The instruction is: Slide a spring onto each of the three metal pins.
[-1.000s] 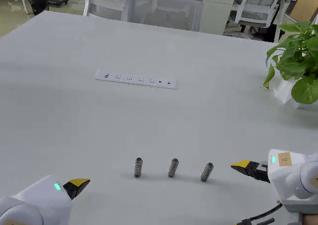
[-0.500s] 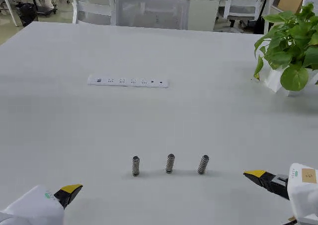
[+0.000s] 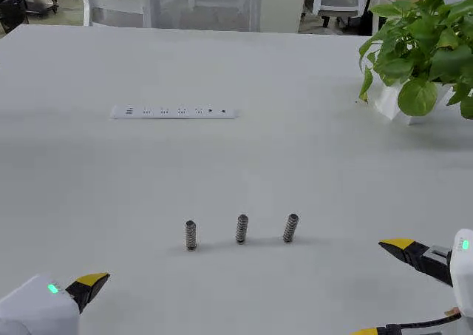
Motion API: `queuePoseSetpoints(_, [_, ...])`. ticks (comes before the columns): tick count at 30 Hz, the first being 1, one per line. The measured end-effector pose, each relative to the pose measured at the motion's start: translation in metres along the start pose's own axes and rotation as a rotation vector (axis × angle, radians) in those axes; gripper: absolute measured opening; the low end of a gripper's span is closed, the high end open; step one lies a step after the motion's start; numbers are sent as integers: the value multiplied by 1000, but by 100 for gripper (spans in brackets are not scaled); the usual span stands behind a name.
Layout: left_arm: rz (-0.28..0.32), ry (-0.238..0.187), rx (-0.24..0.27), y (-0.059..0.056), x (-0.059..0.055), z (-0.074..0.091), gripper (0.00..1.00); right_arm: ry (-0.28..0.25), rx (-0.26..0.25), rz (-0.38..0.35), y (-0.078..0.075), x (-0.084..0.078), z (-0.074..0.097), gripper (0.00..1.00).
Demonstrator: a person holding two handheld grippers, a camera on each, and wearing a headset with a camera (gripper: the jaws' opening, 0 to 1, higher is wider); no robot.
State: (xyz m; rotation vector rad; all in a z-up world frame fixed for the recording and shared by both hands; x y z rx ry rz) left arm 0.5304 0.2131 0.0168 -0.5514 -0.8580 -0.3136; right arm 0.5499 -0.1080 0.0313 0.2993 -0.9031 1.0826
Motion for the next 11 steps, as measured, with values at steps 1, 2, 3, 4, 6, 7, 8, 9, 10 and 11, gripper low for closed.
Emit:
queuePoseSetpoints(1, [0, 1, -1, 0, 0, -1, 98, 0, -2, 1, 0, -1, 0, 99])
queuePoseSetpoints(2, [0, 1, -2, 0, 1, -1, 98, 3, -3, 1, 1, -2, 0, 99])
queuePoseSetpoints(3, [-1, 1, -4, 0, 1, -1, 98, -2, -3, -7, 1, -2, 1, 99])
queuePoseSetpoints(4, [-3, 3, -2, 0, 2, -1, 98, -10, -2, -17, 2, -1, 1, 99])
queuePoseSetpoints(6, [-3, 3, 2, 0, 2, 0, 98, -8, -3, -19, 4, -1, 1, 99])
queuePoseSetpoints(7, [1, 0, 3, 0, 3, 0, 98, -5, 0, -16, 4, -2, 1, 99])
queuePoseSetpoints(8, [6, 1, 2, -1, 2, 1, 98, -4, 4, -19, 5, -2, 1, 99])
queuePoseSetpoints(9, [4, 2, 3, -1, 2, 1, 98, -6, 3, -22, 5, -2, 1, 99])
queuePoseSetpoints(10, [3, 6, 5, 0, 2, 1, 98, -11, 0, -27, 5, -1, 1, 99])
queuePoseSetpoints(11, [4, 7, 5, 0, 2, 1, 98, -13, -2, -30, 5, -1, 0, 99])
Point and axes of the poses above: the centre of the closed fingertips' face, and the gripper's own axes: z roughly backward along the fingers, y roughly to its left, x roughly out of its top, the point moved 6 cm from there along z, roughly backward along the fingers, and after that the axes turned 15 degrees about z, right-handed, at the moved point
